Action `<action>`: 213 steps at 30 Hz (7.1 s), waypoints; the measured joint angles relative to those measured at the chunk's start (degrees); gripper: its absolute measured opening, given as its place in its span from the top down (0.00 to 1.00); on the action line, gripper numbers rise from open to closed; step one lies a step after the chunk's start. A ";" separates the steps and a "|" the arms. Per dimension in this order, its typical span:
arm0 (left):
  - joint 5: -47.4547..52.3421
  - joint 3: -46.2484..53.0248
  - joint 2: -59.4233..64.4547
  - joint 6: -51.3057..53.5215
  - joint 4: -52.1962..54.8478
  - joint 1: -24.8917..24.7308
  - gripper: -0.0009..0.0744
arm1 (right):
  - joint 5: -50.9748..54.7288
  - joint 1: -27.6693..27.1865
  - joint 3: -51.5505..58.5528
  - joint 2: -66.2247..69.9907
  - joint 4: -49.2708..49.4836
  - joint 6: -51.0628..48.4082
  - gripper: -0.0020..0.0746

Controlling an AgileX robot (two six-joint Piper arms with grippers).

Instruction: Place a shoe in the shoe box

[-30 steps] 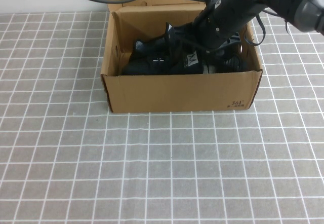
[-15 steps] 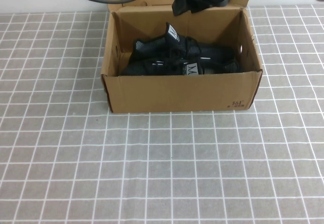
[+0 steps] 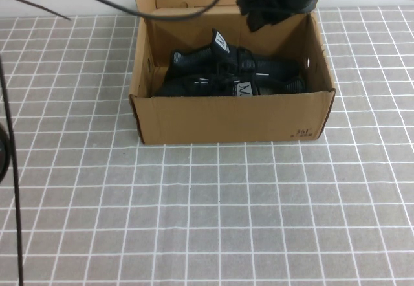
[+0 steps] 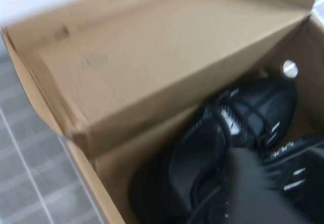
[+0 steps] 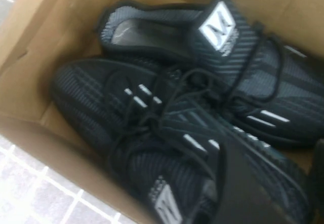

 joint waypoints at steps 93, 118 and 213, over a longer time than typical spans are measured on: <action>-22.49 15.14 10.59 -8.45 20.60 -7.83 0.97 | 0.17 -1.65 23.00 -20.32 -9.36 0.64 0.85; -23.40 15.18 10.29 -6.30 19.97 -7.83 0.54 | 0.27 -1.65 23.45 -20.32 -8.53 -0.13 0.95; -59.59 149.50 -113.67 -10.49 19.75 -7.85 0.99 | -41.16 -1.65 107.50 -103.69 -1.39 3.80 0.99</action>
